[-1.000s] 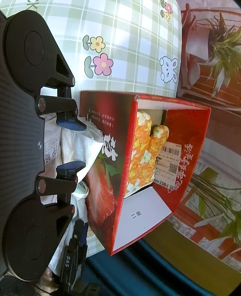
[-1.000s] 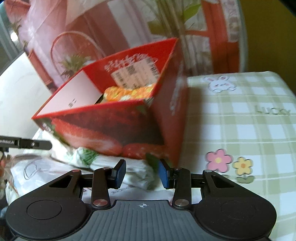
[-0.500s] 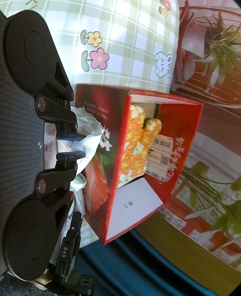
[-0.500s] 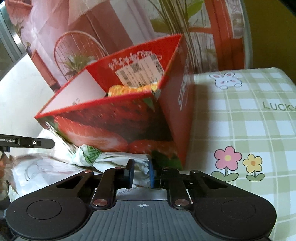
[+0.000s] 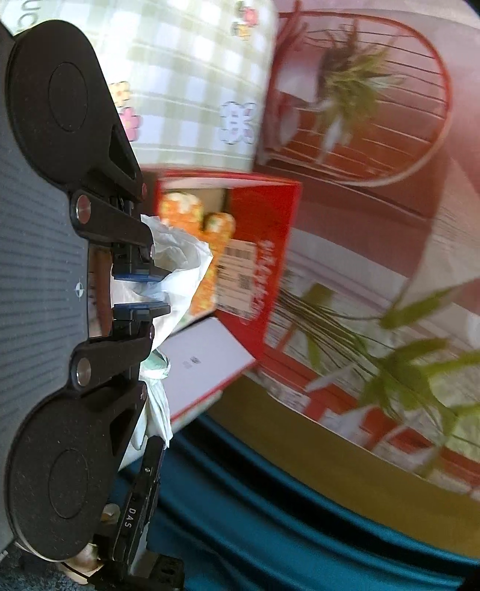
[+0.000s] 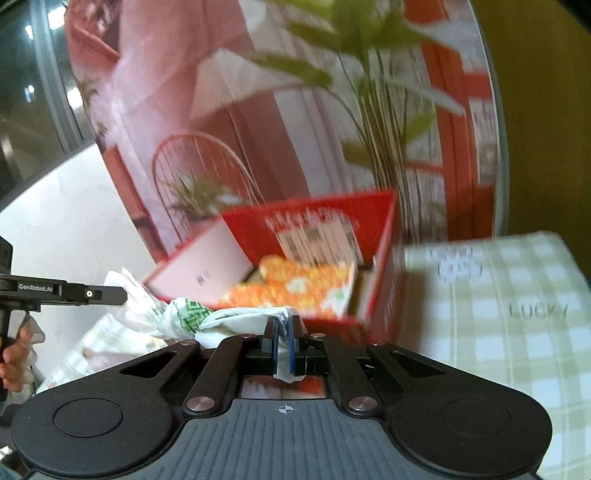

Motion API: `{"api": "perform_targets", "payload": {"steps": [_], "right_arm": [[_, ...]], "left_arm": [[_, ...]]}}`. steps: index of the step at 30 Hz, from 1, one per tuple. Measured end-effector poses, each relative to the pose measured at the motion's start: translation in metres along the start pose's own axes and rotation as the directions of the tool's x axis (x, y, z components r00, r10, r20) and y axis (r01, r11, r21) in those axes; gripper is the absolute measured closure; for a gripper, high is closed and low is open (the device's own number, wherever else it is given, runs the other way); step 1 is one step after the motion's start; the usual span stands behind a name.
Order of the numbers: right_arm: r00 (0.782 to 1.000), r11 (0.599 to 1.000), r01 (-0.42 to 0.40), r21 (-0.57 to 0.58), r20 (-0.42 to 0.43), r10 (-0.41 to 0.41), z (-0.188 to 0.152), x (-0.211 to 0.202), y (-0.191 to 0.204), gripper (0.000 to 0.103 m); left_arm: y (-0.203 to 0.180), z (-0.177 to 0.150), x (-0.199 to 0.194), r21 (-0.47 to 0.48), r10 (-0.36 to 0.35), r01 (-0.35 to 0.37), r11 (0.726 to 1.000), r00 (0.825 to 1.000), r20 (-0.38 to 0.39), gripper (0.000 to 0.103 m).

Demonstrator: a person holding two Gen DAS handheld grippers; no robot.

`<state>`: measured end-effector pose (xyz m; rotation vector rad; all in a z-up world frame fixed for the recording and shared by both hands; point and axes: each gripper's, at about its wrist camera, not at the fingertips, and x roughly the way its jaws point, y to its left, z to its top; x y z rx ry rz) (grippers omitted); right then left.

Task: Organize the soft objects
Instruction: 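Carry the white bundle into the red box and release it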

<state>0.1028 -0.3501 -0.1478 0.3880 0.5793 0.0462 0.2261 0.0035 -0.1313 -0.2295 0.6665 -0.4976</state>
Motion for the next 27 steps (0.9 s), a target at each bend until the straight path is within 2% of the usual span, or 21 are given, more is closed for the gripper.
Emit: {"api": "perform_targets", "payload": {"steps": [6,10,18,22,27], "right_arm": [[0.998,0.998,0.003,-0.06,0.067,0.001,0.03,-0.011,0.013,0.098],[0.997,0.995,0.024,-0.092,0.076,-0.017,0.044,-0.002,0.019,0.098],[0.996,0.989,0.084,-0.121,0.028,-0.081,0.05,0.039,0.016,0.098],[0.995,0.988,0.102,-0.12,-0.002,-0.102,0.041,0.054,0.013,0.098],[0.993,0.987,0.111,-0.117,-0.036,-0.116,0.03,0.064,0.01,0.098]], "left_arm": [[-0.009,0.024,-0.008,0.047,0.015,-0.018,0.999,0.998,0.06,0.091],[-0.006,0.039,0.004,0.051,0.029,-0.032,0.998,0.998,0.063,0.091],[0.014,0.04,0.051,0.046,0.069,-0.067,0.997,0.997,-0.046,0.091],[0.03,0.03,0.063,0.014,0.07,-0.069,0.998,0.993,-0.092,0.091],[0.033,0.023,0.068,0.019,0.075,-0.073,0.997,0.989,-0.126,0.091]]}}
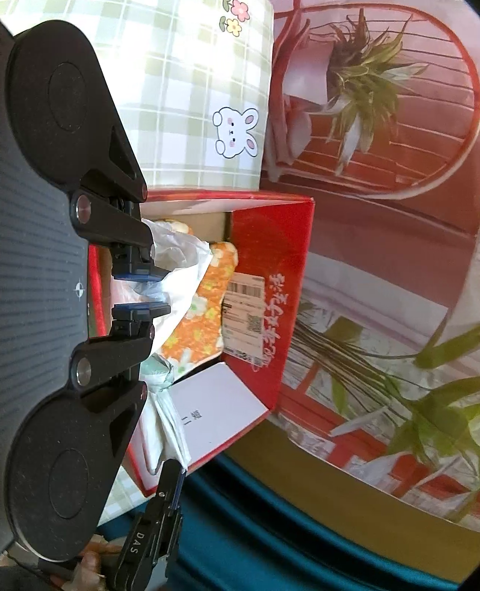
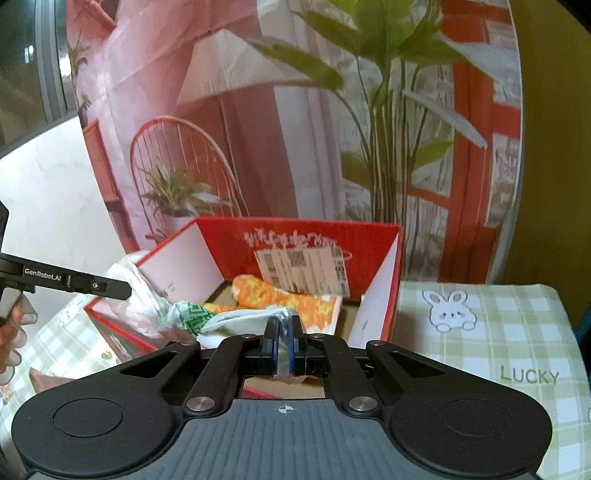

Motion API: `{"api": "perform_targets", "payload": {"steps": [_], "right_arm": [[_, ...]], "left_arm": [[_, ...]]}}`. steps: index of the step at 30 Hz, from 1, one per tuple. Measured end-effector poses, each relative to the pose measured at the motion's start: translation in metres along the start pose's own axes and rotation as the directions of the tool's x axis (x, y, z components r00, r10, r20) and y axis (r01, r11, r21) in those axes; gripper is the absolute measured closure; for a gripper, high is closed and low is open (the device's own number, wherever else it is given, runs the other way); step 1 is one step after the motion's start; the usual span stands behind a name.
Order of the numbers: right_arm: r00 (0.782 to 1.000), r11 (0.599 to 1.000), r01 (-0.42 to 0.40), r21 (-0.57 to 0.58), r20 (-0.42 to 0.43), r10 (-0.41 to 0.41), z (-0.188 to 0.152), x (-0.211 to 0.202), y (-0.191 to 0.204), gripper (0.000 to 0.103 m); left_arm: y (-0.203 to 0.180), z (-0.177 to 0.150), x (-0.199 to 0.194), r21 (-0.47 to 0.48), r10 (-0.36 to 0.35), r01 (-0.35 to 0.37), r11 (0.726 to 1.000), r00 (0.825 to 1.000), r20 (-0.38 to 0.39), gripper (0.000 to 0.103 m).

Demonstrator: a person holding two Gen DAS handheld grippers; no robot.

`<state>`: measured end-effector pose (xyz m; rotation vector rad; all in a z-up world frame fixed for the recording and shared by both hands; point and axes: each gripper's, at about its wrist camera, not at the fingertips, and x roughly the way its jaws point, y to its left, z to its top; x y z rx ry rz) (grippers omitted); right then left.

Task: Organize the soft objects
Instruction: 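Carry the white bundle into the red box and release it, then lower the left tool and grasp the clear plastic bag with black item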

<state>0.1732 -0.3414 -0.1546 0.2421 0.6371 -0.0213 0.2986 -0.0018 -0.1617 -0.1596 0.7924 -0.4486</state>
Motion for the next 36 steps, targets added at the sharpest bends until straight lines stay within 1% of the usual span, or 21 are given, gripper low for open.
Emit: {"api": "perform_targets", "payload": {"steps": [8,11,12,13,14,18,20,25,27,28,29,31,34,36], "right_arm": [[1.0,1.0,0.013,0.013,-0.016,-0.013,-0.006,0.004,-0.002,0.097],[0.999,0.999,0.034,0.013,-0.021,-0.033,-0.006,0.004,-0.002,0.09],[0.999,0.999,0.046,0.012,-0.021,-0.045,-0.006,0.003,-0.001,0.085],[0.999,0.999,0.051,0.012,-0.017,-0.051,-0.006,0.001,-0.001,0.083],[0.998,0.998,0.057,0.013,-0.013,-0.057,-0.006,-0.001,0.0,0.083],[0.998,0.998,0.061,0.02,0.01,-0.061,-0.006,-0.014,0.002,0.082],[0.998,0.998,0.057,0.021,0.026,-0.057,-0.006,-0.023,0.004,0.081],[0.997,0.999,0.044,0.016,0.061,-0.045,-0.017,-0.047,0.015,0.077],[0.997,0.999,0.032,0.01,0.065,-0.032,-0.025,-0.056,0.02,0.075],[0.998,1.0,0.022,0.005,0.066,-0.023,-0.029,-0.06,0.023,0.072],[0.998,1.0,0.011,-0.001,0.066,-0.011,-0.033,-0.063,0.026,0.07],[0.998,1.0,-0.001,-0.013,0.068,0.002,-0.041,-0.07,0.032,0.064],[0.999,0.999,0.001,-0.039,0.047,0.001,-0.05,-0.075,0.04,0.063],[1.0,0.999,-0.001,-0.046,0.029,0.003,-0.056,-0.077,0.044,0.063]], "left_arm": [[-0.006,-0.001,0.003,0.022,0.022,-0.021,1.0,0.999,-0.024,0.089],[-0.009,-0.003,0.0,0.035,0.028,-0.027,0.999,0.999,-0.033,0.077],[-0.01,-0.004,-0.003,0.039,0.025,-0.024,0.999,0.999,-0.031,0.067],[-0.011,-0.006,-0.007,0.042,0.025,-0.024,0.999,0.999,-0.022,0.06],[-0.012,-0.007,-0.012,0.042,0.023,-0.023,0.999,1.0,-0.009,0.058],[-0.015,-0.015,-0.033,0.039,0.017,-0.018,0.999,0.999,0.031,0.057],[-0.016,-0.021,-0.046,0.036,0.026,-0.029,0.999,0.998,0.057,0.057],[-0.013,-0.038,-0.075,-0.016,0.032,-0.031,0.999,0.994,0.102,0.057],[-0.014,-0.047,-0.083,-0.013,0.021,-0.02,1.0,0.994,0.109,0.056],[-0.016,-0.052,-0.087,-0.002,0.013,-0.013,1.0,0.994,0.112,0.052],[-0.018,-0.057,-0.09,0.005,0.012,-0.012,1.0,0.993,0.114,0.05],[-0.017,-0.066,-0.096,-0.008,0.01,-0.009,1.0,0.993,0.114,0.049],[-0.008,-0.079,-0.101,-0.052,0.009,-0.003,0.999,0.994,0.108,0.049],[-0.004,-0.086,-0.103,-0.062,0.033,-0.027,0.998,0.995,0.097,0.049]]}}
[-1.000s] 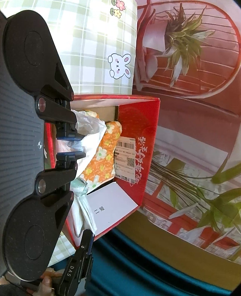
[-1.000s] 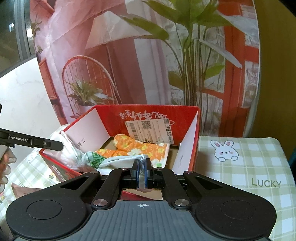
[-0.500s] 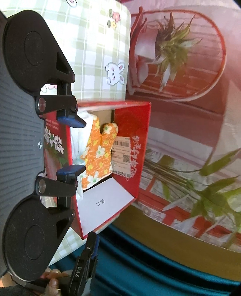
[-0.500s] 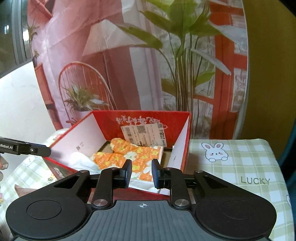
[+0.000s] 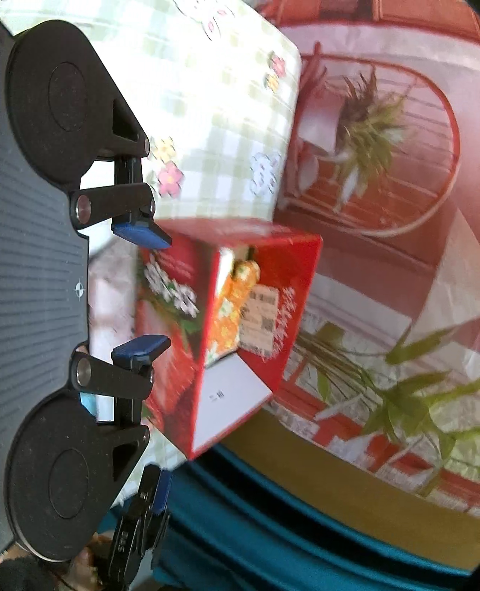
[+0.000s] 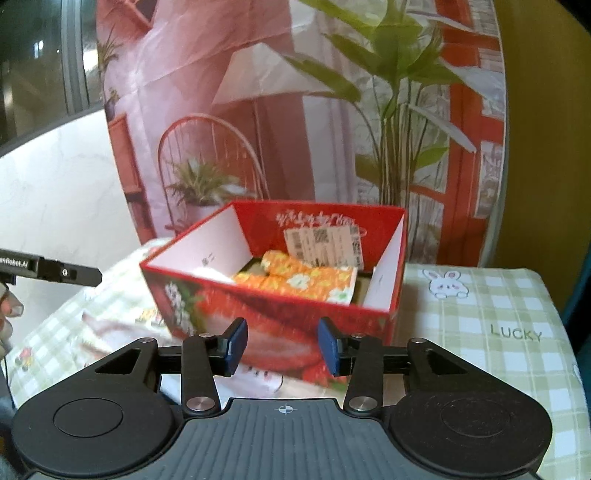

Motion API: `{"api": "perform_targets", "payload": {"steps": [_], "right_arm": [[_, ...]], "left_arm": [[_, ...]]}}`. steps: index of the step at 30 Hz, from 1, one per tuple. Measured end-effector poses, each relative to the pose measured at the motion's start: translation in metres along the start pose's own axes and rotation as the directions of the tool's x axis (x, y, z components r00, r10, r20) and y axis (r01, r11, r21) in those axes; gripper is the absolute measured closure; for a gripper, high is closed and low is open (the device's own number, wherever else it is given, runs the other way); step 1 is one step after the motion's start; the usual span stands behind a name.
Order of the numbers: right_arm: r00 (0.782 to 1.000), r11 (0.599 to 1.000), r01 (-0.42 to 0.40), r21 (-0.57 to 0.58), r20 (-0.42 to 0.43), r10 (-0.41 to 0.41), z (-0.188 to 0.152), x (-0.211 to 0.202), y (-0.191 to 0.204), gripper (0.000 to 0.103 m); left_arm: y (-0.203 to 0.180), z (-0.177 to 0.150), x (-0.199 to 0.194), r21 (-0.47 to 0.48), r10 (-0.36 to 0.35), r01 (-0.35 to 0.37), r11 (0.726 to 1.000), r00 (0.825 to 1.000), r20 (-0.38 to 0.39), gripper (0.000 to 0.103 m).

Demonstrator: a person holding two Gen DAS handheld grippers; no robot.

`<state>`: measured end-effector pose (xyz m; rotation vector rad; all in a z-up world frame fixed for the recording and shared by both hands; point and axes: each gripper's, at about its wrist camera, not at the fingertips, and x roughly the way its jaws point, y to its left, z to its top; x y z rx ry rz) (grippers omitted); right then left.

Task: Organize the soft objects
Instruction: 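Lower the left tool and grasp the clear plastic bag with black item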

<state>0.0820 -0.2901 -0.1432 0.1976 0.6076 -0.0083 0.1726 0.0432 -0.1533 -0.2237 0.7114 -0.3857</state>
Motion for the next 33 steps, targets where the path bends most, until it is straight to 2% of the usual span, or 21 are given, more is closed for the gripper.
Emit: {"api": "perform_targets", "payload": {"steps": [3,5,6,7,12,17,20,26,28,29,31,33], "right_arm": [[1.0,1.0,-0.015,-0.003,-0.022,0.015,-0.011,-0.005,0.006,0.061],[0.999,1.0,-0.024,-0.01,-0.025,0.024,-0.018,-0.009,0.009,0.047],[0.999,0.999,-0.03,-0.015,-0.023,0.029,-0.021,-0.011,0.011,0.033],[0.999,0.999,-0.034,-0.02,-0.015,0.034,-0.026,-0.013,0.012,0.027],[0.998,1.0,-0.029,-0.006,-0.053,0.028,-0.04,-0.01,0.011,0.027],[0.998,1.0,-0.004,-0.01,-0.065,0.003,-0.045,-0.008,0.007,0.028],[0.998,1.0,0.009,-0.006,-0.067,-0.01,-0.048,-0.008,0.002,0.029],[0.998,1.0,0.011,0.015,-0.063,-0.01,-0.045,-0.006,-0.008,0.038],[0.998,1.0,-0.001,0.004,-0.065,0.002,-0.041,-0.004,-0.009,0.049],[0.998,1.0,-0.01,0.005,-0.065,0.011,-0.039,-0.002,-0.011,0.052],[0.997,1.0,-0.024,0.013,-0.066,0.024,-0.034,0.002,-0.016,0.064],[0.998,1.0,-0.018,0.013,-0.066,0.019,-0.029,0.007,-0.022,0.071]], "left_arm": [[0.009,-0.009,-0.007,-0.009,0.033,-0.033,0.999,0.999,-0.009,0.049],[0.015,-0.015,-0.011,-0.025,0.038,-0.039,0.999,0.999,-0.017,0.049],[0.018,-0.018,-0.012,-0.032,0.04,-0.041,0.999,0.999,-0.021,0.049],[0.021,-0.019,-0.014,-0.038,0.042,-0.043,0.998,0.999,-0.021,0.049],[0.028,-0.023,-0.019,-0.058,0.04,-0.04,0.998,0.999,-0.012,0.049],[0.021,-0.026,-0.021,-0.013,0.024,-0.025,1.0,1.0,-0.009,0.049],[0.022,-0.029,-0.023,-0.007,0.016,-0.016,1.0,1.0,-0.017,0.049],[0.015,-0.035,-0.013,0.02,-0.016,0.017,1.0,0.999,-0.041,0.049],[0.011,-0.035,-0.005,0.05,-0.039,0.042,0.998,0.998,-0.049,0.049],[0.008,-0.034,-0.001,0.075,-0.04,0.044,0.996,0.998,-0.052,0.049],[0.004,-0.029,0.007,0.114,-0.033,0.038,0.993,0.998,-0.044,0.049],[0.006,-0.024,0.012,0.113,-0.035,0.038,0.993,0.999,-0.032,0.049]]}}
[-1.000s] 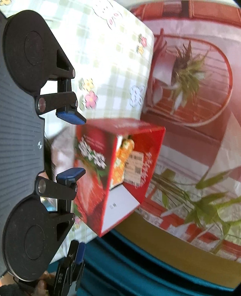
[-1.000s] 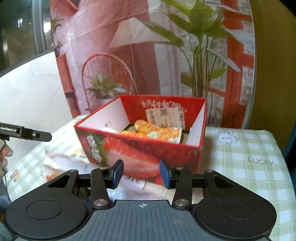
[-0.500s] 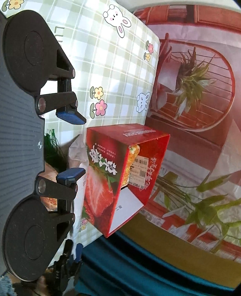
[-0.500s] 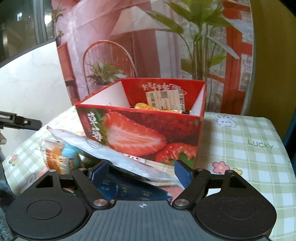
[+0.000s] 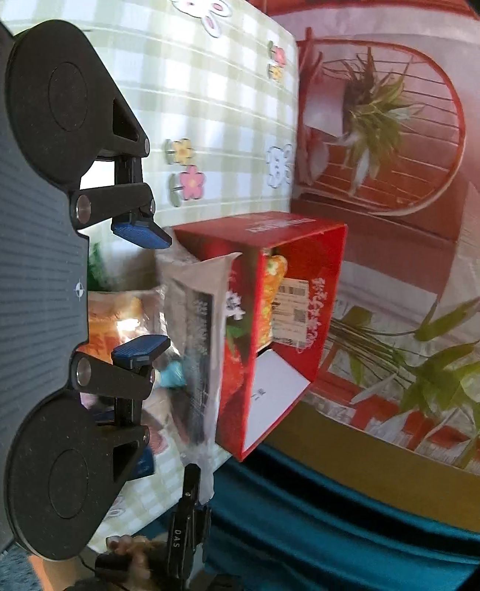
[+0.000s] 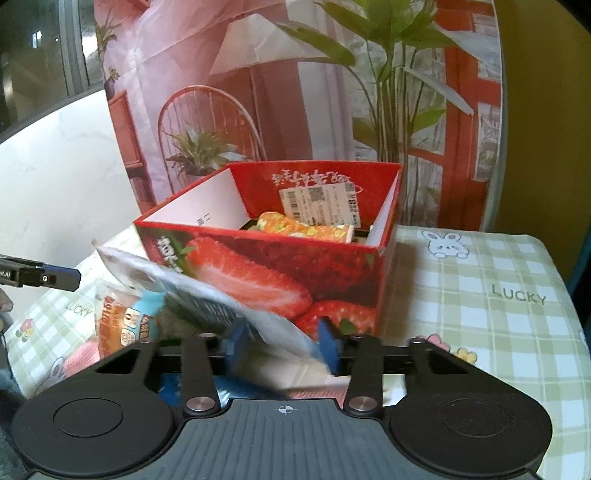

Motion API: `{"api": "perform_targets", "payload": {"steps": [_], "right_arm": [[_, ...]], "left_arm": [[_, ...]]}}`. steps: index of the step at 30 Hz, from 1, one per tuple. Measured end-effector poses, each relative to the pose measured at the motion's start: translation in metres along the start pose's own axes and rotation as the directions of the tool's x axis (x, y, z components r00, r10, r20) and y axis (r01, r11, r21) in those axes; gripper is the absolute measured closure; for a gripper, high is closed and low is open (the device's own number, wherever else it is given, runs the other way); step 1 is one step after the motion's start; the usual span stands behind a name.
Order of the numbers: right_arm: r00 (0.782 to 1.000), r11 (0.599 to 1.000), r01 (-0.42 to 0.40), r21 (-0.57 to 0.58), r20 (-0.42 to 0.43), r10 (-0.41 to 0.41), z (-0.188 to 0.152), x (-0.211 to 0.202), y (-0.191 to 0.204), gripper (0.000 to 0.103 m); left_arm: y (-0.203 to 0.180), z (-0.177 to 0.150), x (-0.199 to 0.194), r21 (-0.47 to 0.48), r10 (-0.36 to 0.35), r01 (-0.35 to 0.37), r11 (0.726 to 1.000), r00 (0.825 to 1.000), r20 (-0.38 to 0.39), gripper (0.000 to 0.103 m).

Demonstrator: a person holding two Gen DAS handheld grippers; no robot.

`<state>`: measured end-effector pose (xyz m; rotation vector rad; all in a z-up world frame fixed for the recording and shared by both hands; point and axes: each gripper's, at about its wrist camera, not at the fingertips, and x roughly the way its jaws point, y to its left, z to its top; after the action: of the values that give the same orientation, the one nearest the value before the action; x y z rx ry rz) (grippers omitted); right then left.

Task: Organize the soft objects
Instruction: 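Lower the left tool and grasp the clear plastic bag with black item, then lift the plastic bag with the left tool and lower it into the box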

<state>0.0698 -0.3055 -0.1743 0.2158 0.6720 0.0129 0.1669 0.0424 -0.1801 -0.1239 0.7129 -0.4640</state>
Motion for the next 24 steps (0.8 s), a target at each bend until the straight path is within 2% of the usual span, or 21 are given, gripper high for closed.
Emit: {"api": "perform_targets", "payload": {"steps": [11,17,21,24], "right_arm": [[1.0,1.0,0.005,-0.001,0.007,-0.005,0.016,0.025,-0.018,0.072],[1.0,1.0,-0.001,0.027,0.017,0.001,0.02,0.03,-0.023,0.073],[1.0,0.999,0.006,0.038,0.025,-0.007,0.023,0.032,-0.023,0.074],[0.999,0.999,0.013,0.05,0.034,-0.015,0.025,0.033,-0.024,0.076]], "left_arm": [[0.013,0.023,0.039,-0.037,-0.018,0.019,0.999,1.0,0.025,0.049],[0.0,0.025,0.046,0.001,-0.058,0.058,0.998,0.998,0.035,0.05],[-0.002,0.028,0.05,0.005,-0.042,0.042,0.999,0.998,0.04,0.051],[0.0,0.029,0.049,-0.011,-0.041,0.041,0.999,0.998,0.041,0.057]]}}
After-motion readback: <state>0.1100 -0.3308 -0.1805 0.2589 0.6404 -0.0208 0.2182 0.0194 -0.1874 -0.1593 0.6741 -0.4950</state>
